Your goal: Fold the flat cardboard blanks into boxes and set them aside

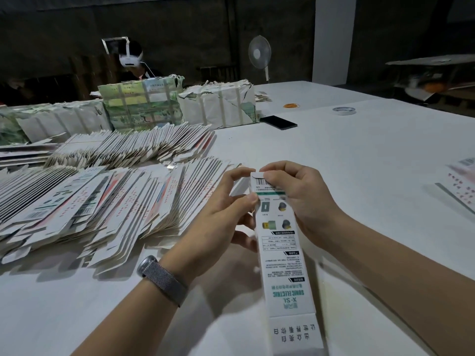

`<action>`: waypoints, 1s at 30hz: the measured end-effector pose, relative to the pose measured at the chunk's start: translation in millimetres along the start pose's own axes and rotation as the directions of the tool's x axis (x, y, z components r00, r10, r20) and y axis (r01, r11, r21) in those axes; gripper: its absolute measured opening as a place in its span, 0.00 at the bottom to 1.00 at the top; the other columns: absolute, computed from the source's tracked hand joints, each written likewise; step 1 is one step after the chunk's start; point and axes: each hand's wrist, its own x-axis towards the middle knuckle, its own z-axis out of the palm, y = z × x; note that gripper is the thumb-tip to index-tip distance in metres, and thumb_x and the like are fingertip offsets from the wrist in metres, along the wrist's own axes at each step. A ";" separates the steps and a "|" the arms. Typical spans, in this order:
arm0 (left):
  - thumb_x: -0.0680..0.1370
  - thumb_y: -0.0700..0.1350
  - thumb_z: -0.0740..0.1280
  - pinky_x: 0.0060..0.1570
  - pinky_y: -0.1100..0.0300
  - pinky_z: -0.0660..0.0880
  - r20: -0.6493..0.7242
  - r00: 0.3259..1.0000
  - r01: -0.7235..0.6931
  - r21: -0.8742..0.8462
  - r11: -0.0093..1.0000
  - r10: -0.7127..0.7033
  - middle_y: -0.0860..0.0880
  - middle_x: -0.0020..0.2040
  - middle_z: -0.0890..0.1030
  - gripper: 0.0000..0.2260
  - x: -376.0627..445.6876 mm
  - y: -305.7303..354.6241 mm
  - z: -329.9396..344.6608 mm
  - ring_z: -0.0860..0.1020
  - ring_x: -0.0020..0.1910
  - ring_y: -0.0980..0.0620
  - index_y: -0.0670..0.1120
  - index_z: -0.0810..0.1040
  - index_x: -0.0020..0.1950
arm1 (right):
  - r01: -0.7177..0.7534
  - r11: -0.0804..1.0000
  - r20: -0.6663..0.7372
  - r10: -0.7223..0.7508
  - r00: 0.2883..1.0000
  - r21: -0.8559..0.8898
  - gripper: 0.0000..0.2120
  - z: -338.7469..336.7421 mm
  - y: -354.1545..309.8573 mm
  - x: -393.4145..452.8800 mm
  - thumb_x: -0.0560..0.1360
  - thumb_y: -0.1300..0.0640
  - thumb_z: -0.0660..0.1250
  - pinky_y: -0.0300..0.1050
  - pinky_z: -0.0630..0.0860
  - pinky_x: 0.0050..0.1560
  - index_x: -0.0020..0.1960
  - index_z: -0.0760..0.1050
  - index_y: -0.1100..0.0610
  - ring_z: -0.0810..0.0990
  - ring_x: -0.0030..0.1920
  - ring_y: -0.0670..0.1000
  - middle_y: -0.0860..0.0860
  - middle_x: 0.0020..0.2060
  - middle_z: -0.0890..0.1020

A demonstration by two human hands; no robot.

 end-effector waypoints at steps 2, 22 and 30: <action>0.80 0.50 0.64 0.32 0.58 0.78 -0.005 1.000 0.002 -0.004 1.000 -0.002 0.44 0.44 0.84 0.11 -0.3 -0.1 1.8 0.79 0.43 0.42 0.61 0.73 0.60 | -0.007 1.000 0.005 0.007 1.000 -0.008 0.08 -0.4 0.0 -0.2 0.79 0.63 0.66 0.43 0.79 0.32 0.44 0.82 0.57 0.83 0.32 0.53 0.55 0.35 0.84; 0.78 0.49 0.65 0.32 0.57 0.79 0.011 0.998 0.062 -0.019 0.998 -0.061 0.43 0.44 0.83 0.18 -2.5 4.4 4.2 0.78 0.43 0.42 0.54 0.71 0.68 | 0.001 1.000 -0.064 -0.002 0.998 -0.010 0.10 1.6 -2.0 -0.7 0.79 0.63 0.65 0.41 0.77 0.30 0.40 0.82 0.59 0.81 0.29 0.52 0.54 0.32 0.83; 0.78 0.49 0.66 0.32 0.56 0.79 0.056 0.996 0.080 -0.076 0.994 -0.076 0.36 0.48 0.78 0.20 -1.6 4.0 2.9 0.74 0.47 0.38 0.55 0.72 0.71 | -0.018 0.999 -0.055 0.021 0.998 0.042 0.13 0.9 -5.4 -1.1 0.78 0.65 0.64 0.40 0.76 0.28 0.37 0.81 0.59 0.80 0.28 0.52 0.55 0.31 0.82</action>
